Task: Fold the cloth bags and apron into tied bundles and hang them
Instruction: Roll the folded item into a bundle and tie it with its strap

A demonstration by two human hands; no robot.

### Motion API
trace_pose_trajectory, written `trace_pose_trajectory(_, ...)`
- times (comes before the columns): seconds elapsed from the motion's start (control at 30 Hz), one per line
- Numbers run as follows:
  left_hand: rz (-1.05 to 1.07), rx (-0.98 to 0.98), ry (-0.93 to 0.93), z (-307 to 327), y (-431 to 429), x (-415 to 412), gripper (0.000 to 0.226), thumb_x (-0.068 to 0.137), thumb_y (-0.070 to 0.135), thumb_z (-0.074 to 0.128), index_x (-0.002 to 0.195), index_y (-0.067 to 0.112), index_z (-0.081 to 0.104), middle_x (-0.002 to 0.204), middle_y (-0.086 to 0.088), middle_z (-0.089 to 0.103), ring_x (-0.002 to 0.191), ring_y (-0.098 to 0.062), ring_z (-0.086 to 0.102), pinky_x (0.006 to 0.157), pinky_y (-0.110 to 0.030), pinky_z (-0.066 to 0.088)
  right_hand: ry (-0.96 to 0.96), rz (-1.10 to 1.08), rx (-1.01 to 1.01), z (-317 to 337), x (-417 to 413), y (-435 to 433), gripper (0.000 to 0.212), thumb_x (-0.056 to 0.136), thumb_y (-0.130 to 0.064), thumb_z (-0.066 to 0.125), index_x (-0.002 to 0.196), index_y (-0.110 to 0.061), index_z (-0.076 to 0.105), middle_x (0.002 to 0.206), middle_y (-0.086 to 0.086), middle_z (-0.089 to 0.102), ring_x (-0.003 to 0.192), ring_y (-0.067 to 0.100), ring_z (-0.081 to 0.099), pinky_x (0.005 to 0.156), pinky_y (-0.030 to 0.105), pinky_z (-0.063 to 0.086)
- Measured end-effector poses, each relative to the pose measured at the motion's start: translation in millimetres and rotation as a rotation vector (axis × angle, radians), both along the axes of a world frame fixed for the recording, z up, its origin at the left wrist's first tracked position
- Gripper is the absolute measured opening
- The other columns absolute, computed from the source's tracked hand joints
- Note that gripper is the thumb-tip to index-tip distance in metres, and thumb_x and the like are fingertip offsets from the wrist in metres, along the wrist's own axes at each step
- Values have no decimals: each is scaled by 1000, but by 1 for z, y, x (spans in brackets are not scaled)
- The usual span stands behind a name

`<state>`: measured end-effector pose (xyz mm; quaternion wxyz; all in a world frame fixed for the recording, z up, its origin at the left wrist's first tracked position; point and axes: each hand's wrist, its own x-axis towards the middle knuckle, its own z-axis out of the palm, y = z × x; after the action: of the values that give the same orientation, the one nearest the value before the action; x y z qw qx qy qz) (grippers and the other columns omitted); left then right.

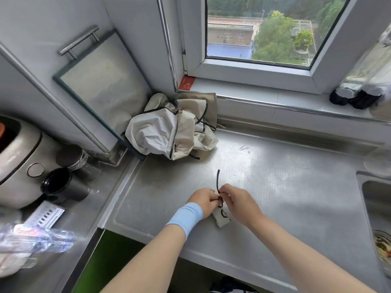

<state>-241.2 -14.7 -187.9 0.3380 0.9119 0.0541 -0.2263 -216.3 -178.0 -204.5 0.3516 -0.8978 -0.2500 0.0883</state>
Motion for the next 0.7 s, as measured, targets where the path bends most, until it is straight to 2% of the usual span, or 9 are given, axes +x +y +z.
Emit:
trace_pose_trajectory(0.1,71,-43,-66,0,1,-5,20,87,24,55,90,24,74,86,2,66,82,-15,59,78,-28,48,96,-84,-71,2,0,7,6,97,-22,54,95,-20,59,71,-3,62,66,19,56,62,35,47)
trace_pose_trajectory(0.17,116,-35,-128,-1,0,-13,23,84,19,54,95,26,73,87,6,67,79,-12,57,74,-22,45,232,-177,-62,6,0,15,8,94,-25,58,91,-23,65,72,-6,66,67,14,60,61,28,46)
trace_pose_trajectory(0.23,200,-50,-192,-2,-2,-23,18,84,17,55,98,23,64,85,5,64,76,-13,54,70,-18,40,346,-259,-41,11,3,21,8,86,-25,65,81,-24,71,71,-8,68,68,7,62,61,22,46)
trace_pose_trajectory(0.3,276,-97,-218,-2,-2,-33,19,85,16,56,102,22,54,82,8,60,75,-14,54,70,-17,41,452,-255,-62,16,6,24,9,80,-22,69,73,-20,74,68,-6,70,64,4,62,59,20,47)
trace_pose_trajectory(0.37,244,-100,-223,-4,-1,-36,19,86,16,54,103,25,55,86,9,60,80,-13,56,75,-21,45,524,-223,-66,23,6,24,11,78,-19,70,69,-18,75,62,-7,68,53,-3,56,51,16,42)
trace_pose_trajectory(0.43,197,-117,-200,-5,2,-34,20,87,15,53,103,25,61,94,6,63,87,-14,58,82,-25,48,513,-182,-91,27,7,22,13,79,-20,69,68,-20,75,61,-10,67,49,-3,53,47,15,38)
trace_pose_trajectory(0.57,109,-127,-186,-6,1,-27,31,92,10,50,115,23,67,115,-1,58,107,-16,54,97,-22,40,426,-70,-189,31,10,17,20,81,-25,62,65,-22,73,61,-5,65,54,4,53,53,19,40)
trace_pose_trajectory(0.63,96,-136,-171,-6,0,-24,33,93,10,48,117,22,67,122,-2,56,114,-16,51,100,-20,36,449,-29,-211,34,12,15,25,81,-26,60,57,-23,65,53,-4,56,49,4,44,50,21,35)
trace_pose_trajectory(0.7,97,-161,-153,-6,0,-20,31,94,11,48,115,21,68,121,-3,56,113,-16,51,99,-17,33,532,-14,-218,37,16,12,22,80,-26,64,58,-24,67,50,-10,53,47,3,43,49,17,33)
